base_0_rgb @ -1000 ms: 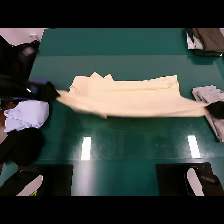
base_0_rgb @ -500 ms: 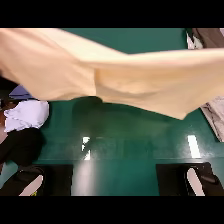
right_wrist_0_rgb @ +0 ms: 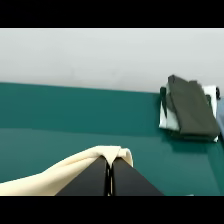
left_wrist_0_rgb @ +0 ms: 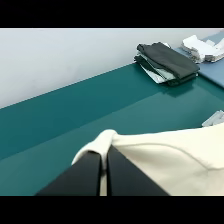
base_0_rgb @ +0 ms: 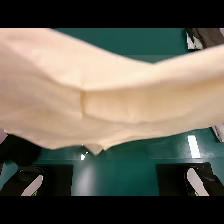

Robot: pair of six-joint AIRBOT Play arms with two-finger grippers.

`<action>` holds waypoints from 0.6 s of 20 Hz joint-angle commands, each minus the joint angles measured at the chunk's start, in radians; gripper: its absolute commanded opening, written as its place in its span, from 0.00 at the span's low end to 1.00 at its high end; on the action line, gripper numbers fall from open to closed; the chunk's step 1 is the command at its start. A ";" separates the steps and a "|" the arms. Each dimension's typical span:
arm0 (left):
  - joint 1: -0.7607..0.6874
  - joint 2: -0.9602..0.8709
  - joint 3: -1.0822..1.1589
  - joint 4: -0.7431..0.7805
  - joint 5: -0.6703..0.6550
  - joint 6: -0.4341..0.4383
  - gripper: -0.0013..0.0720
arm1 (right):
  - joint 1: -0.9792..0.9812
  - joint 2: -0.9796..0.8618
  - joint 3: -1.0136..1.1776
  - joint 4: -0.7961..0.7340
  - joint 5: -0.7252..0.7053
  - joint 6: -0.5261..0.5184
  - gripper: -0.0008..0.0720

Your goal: Fold the shirts.

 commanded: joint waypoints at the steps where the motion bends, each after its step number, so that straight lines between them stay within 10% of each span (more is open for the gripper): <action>1: 0.001 0.012 0.000 0.032 -0.077 -0.036 0.05 | 0.001 -0.010 -0.032 -0.006 0.100 0.068 0.03; 6: 0.000 0.007 -0.368 0.324 -0.106 -0.027 0.05 | 0.001 -0.062 -0.232 -0.007 0.158 0.100 0.03; 12: 0.000 -0.121 -0.824 0.278 0.325 0.033 0.05 | 0.001 -0.292 -0.390 -0.006 0.167 0.085 0.03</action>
